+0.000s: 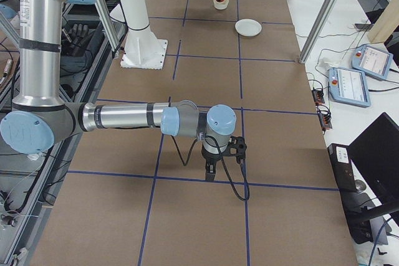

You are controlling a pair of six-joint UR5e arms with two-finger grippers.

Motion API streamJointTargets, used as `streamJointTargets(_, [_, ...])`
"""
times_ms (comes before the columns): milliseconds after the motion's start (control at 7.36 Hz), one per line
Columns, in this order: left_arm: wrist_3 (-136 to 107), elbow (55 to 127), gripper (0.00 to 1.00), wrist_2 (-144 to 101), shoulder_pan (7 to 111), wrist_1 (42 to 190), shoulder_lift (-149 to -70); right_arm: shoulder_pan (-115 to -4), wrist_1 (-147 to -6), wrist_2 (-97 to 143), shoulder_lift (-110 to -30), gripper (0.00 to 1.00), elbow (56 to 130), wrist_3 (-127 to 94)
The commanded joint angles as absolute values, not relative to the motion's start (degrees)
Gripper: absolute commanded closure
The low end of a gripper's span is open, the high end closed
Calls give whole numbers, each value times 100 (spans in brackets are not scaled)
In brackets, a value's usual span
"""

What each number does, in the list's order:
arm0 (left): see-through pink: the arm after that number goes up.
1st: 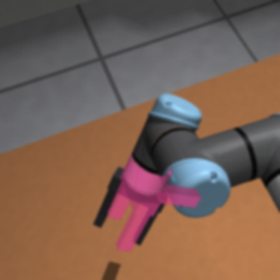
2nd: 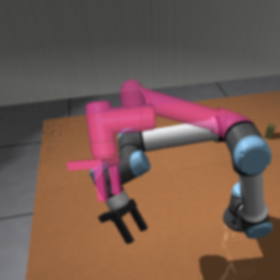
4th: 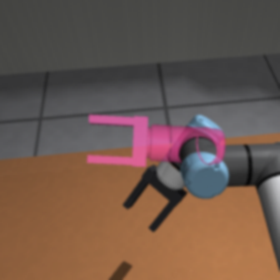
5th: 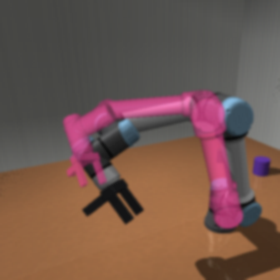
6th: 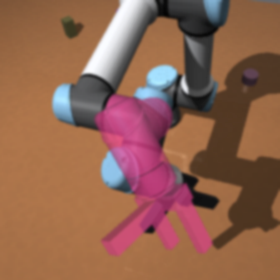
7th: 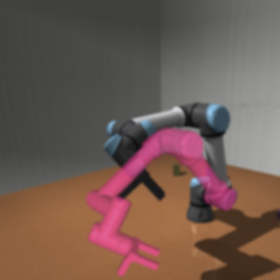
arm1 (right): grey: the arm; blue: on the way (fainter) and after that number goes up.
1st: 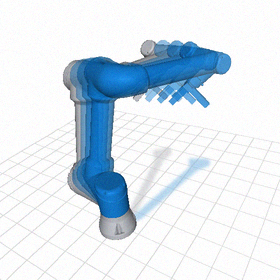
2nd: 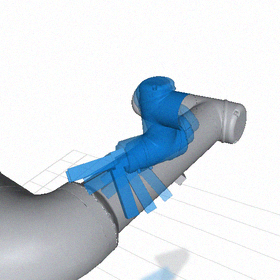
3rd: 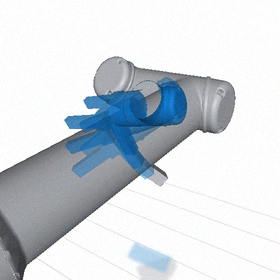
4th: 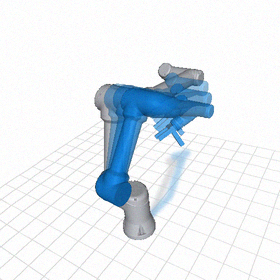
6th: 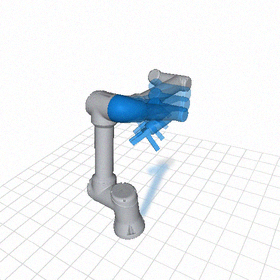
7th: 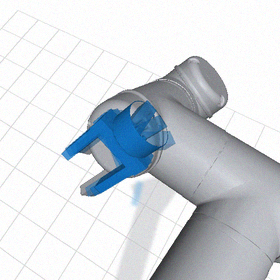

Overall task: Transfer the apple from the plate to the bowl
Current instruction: 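Lift the apple with the left gripper and carry it over the white bowl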

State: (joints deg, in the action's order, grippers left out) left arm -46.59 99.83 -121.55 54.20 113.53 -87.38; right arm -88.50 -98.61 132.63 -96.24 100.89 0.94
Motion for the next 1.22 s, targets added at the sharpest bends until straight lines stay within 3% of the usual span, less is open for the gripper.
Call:
streamJointTargets(0, [-4711, 9941, 100, -12155, 5317, 11364, -8745, -8851, -9861, 13263, -9624, 0, 10090, 97])
streamJointTargets(136, [-4667, 9906, 77, -12155, 5317, 11364, -8745, -8851, -9861, 13263, -9624, 0, 10090, 97])
streamJointTargets(272, [-4650, 9879, 36, -12155, 5317, 11364, -8736, -8859, -9861, 13263, -9624, 0, 10090, 97])
streamJointTargets(544, [-4649, 9870, 24, -12190, 5326, 11364, -8754, -8851, -9861, 13263, -9624, 0, 10090, 97])
streamJointTargets(816, [-4649, 9879, 0, -12173, 5326, 11356, -8763, -8851, -9861, 13263, -9624, 0, 10090, 97])
streamJointTargets(1087, [-4649, 9958, 0, -12208, 5335, 11329, -8754, -8851, -9861, 13263, -9624, 0, 10090, 97])
